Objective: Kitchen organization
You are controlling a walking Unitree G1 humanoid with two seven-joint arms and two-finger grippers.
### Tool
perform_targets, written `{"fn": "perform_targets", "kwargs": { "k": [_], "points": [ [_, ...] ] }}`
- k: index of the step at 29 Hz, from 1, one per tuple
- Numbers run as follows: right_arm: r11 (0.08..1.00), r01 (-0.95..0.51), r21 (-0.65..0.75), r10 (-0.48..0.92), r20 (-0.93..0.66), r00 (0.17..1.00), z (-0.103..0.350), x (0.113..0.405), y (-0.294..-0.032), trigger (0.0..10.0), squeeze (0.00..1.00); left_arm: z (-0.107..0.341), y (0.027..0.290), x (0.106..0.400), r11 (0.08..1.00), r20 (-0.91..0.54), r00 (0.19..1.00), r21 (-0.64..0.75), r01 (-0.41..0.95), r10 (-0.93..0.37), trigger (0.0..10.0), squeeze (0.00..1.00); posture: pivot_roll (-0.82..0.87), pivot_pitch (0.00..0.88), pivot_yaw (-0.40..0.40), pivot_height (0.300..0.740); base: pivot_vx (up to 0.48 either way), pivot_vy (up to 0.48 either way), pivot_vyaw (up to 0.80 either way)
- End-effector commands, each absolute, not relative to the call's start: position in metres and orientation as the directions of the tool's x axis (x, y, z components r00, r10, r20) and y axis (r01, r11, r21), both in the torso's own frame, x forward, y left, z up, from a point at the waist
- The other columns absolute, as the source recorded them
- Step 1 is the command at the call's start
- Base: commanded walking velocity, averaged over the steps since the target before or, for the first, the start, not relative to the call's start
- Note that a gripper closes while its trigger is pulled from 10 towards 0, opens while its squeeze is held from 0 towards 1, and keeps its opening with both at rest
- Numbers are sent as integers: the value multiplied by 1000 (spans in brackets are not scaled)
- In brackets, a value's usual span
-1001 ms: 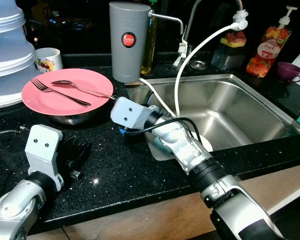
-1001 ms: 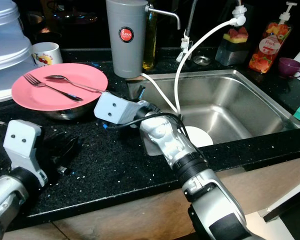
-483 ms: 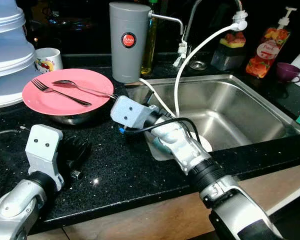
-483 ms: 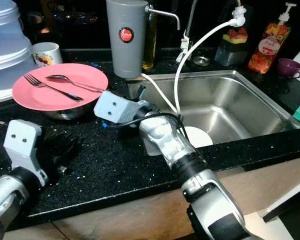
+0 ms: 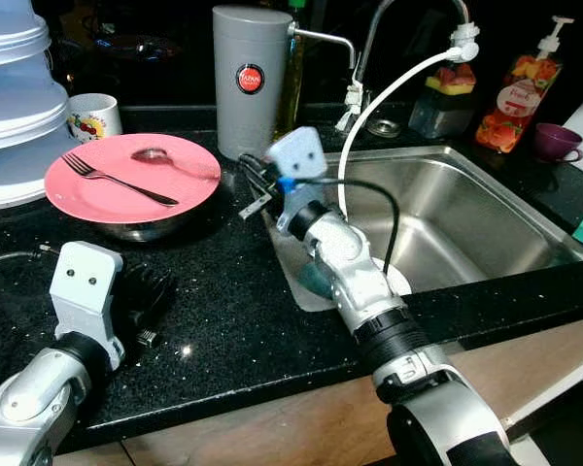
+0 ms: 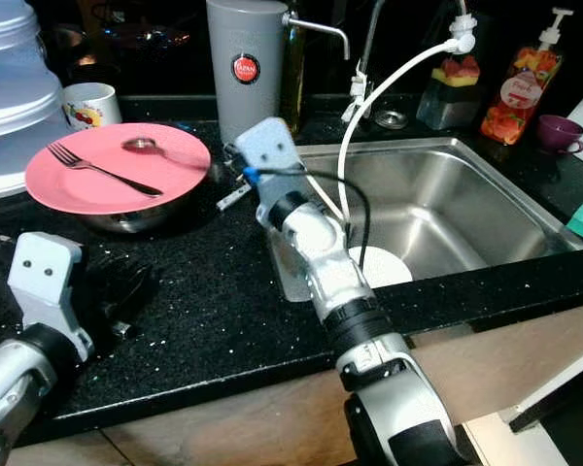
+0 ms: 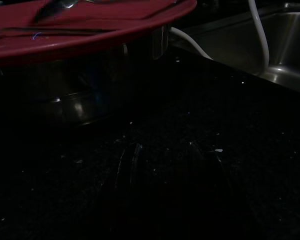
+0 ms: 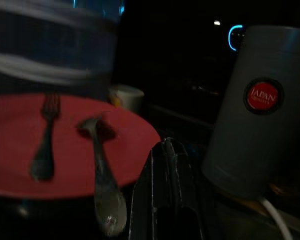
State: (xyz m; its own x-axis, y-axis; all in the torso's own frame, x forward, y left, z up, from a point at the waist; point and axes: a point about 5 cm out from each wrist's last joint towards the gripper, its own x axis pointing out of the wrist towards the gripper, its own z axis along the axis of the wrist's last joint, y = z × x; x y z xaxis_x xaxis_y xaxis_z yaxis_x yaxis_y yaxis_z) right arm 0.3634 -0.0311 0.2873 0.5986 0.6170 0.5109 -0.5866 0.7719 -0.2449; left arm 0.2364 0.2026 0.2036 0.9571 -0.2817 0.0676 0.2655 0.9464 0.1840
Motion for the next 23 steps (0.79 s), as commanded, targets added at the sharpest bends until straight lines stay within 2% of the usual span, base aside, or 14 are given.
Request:
{"fn": "perform_targets", "kwargs": {
  "k": [1,2,3,6,8,9,11,12,13,14,15,19,23],
  "points": [
    [763,-623,-174,606,528,594,289,363,-37,7765,0,195,202,239,944,22,957,176,280,-288,10000,0,16,62,-76,740,0,0,0],
    [749,-653,-112,596,544,590,292,362,-42,7451,0,195,201,239,943,24,956,175,283,-292,10000,0,11,64,-74,740,0,0,0],
    [749,-653,-112,596,544,590,292,362,-42,7451,0,195,201,239,943,24,956,175,283,-292,10000,0,11,64,-74,740,0,0,0],
    [714,-700,31,555,584,592,301,362,-68,5961,0,196,200,239,941,27,954,174,291,-299,10000,0,8,68,-70,740,0,0,0],
    [709,-703,52,545,592,594,303,363,-75,5961,0,196,200,239,941,27,953,174,292,-300,10000,0,8,68,-70,740,0,0,0],
    [709,-703,62,540,594,597,305,364,-81,6549,0,196,200,240,940,27,953,173,293,-302,10000,0,3,71,-65,740,0,0,0],
    [714,-698,50,545,586,600,304,365,-85,6549,0,196,200,241,940,26,953,173,294,-303,10000,0,0,71,-62,740,0,0,0],
    [733,-680,-20,573,557,601,302,365,-86,8549,0,196,199,241,939,26,952,173,297,-305,10000,0,-2,72,-60,740,0,0,0],
    [745,-661,-88,598,528,603,299,365,-87,9882,0,196,199,242,938,26,951,173,299,-308,10000,0,-2,72,-60,740,0,0,0],
    [751,-636,-180,629,490,604,294,363,-84,10000,980,196,198,243,938,27,950,173,302,-311,10000,0,-3,72,-58,740,0,0,0],
    [748,-620,-238,648,465,604,291,363,-82,10000,980,196,197,244,937,27,950,173,303,-312,10000,0,-3,72,-58,740,0,0,0],
    [745,-612,-264,656,453,603,289,362,-81,10000,980,196,197,244,937,28,949,172,304,-313,10000,0,-3,72,-58,740,0,0,0],
    [665,-672,-326,743,376,554,272,354,-58,10000,1000,197,196,245,935,30,947,172,311,-320,10000,0,0,72,-58,740,0,0,0]
  ]
}}
